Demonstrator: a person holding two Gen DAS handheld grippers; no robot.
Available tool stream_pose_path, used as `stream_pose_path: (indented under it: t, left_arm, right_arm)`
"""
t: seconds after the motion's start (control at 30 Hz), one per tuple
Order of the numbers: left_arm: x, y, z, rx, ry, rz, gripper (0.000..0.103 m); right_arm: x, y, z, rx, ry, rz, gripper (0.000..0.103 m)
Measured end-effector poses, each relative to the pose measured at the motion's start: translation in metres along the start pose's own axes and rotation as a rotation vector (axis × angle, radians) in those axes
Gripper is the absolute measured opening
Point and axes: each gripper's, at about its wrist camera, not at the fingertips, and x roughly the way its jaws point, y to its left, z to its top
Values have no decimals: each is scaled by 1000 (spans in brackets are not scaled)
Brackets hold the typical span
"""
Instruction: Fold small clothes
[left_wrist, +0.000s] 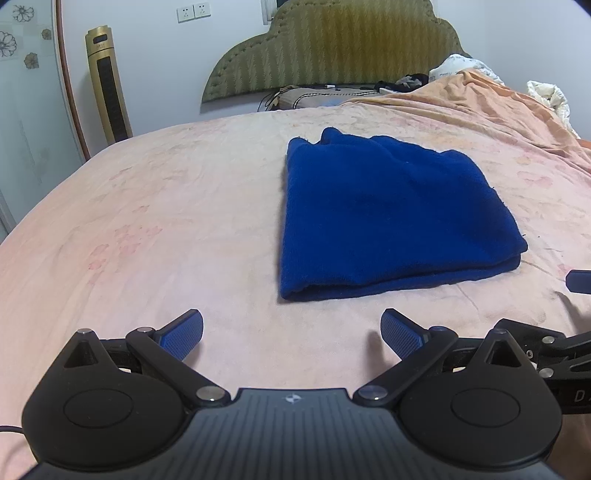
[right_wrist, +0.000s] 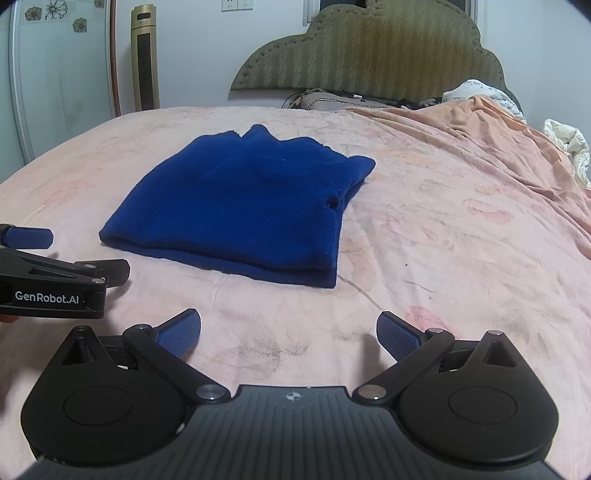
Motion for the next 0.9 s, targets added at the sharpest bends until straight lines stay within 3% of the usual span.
stream_pose_path:
  t: [0.9]
  left_arm:
    - [4, 5, -3, -25, 29, 32, 103]
  right_arm:
    - [-2, 1, 2, 11, -7, 7, 102]
